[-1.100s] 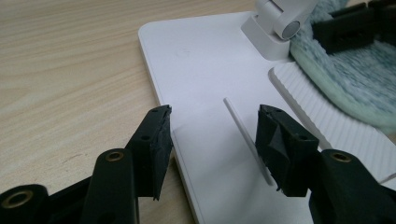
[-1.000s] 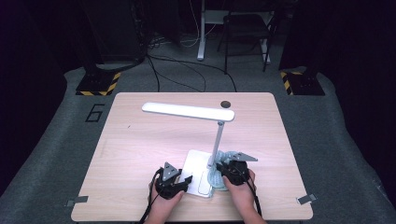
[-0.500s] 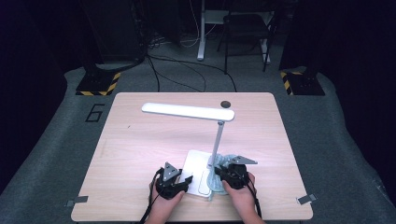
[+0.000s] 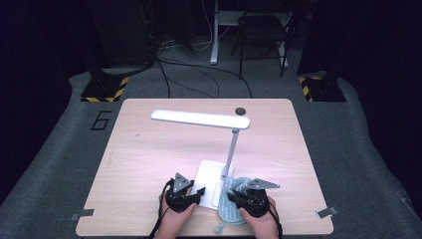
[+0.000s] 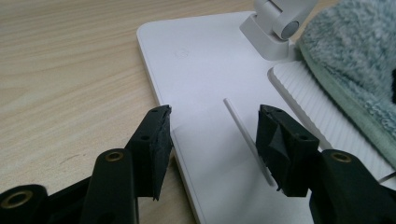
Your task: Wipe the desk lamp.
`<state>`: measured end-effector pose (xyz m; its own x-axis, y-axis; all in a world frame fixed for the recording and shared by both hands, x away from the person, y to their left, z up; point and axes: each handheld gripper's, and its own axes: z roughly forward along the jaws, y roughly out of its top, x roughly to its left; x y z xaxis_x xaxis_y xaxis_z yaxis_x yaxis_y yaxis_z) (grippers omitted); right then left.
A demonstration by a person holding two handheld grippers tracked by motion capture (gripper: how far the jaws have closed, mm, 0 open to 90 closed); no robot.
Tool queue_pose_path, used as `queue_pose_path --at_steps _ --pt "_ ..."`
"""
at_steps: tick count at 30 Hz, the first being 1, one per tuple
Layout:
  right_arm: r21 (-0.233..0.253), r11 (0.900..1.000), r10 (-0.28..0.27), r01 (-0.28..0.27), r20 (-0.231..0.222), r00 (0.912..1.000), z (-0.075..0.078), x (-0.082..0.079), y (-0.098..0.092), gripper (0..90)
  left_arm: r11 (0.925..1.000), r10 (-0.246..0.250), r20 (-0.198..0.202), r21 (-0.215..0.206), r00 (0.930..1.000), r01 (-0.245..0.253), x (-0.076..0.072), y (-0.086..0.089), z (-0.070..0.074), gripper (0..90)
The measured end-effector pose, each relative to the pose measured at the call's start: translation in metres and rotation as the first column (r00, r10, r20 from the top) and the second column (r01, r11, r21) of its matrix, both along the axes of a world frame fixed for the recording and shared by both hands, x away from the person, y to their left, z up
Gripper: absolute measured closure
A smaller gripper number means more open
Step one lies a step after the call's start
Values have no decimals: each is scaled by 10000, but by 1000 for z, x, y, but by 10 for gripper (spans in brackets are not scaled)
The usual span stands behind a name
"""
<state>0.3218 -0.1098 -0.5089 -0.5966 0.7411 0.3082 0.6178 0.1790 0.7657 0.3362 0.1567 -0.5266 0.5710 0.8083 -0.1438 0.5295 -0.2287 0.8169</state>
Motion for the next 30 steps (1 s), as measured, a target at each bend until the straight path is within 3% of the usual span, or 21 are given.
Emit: queue_pose_path --at_steps 3,9,11,13,17,19,22,26,30 --pt "141 9999 -66 63 201 9998 9 2 -8 783 9998 27 266 193 9996 -33 -1 -1 0 453" --pt "245 9981 -590 567 1076 9924 23 1 -30 781 10000 73 67 -35 10000 -73 0 -1 0 452" --pt "396 9933 -1127 1084 1297 9851 25 -1 -42 781 10000 86 67 -35 9999 -86 0 -1 0 452" --pt "228 9865 -1638 1622 1437 9760 26 0 -57 780 9999 94 66 -48 9999 -93 0 -1 0 452" --pt "134 9768 -2129 2139 1744 9614 29 3 -78 774 10000 61 51 -12 10000 -61 0 0 0 452" --pt "51 9655 -2572 2603 1734 9507 30 5 -88 771 10000 60 21 -51 10000 -60 0 0 0 452" --pt "-176 9562 -2849 2922 1731 9428 27 7 -95 767 9999 77 -13 -116 10000 -77 1 1 -1 451" --pt "-822 9473 -2923 3097 1742 9403 20 12 -97 762 10000 4 52 39 10000 -4 1 1 0 451" --pt "-1129 9377 -3157 3285 1168 9416 5 21 -101 736 10000 -32 27 -2 10000 32 2 1 0 448"
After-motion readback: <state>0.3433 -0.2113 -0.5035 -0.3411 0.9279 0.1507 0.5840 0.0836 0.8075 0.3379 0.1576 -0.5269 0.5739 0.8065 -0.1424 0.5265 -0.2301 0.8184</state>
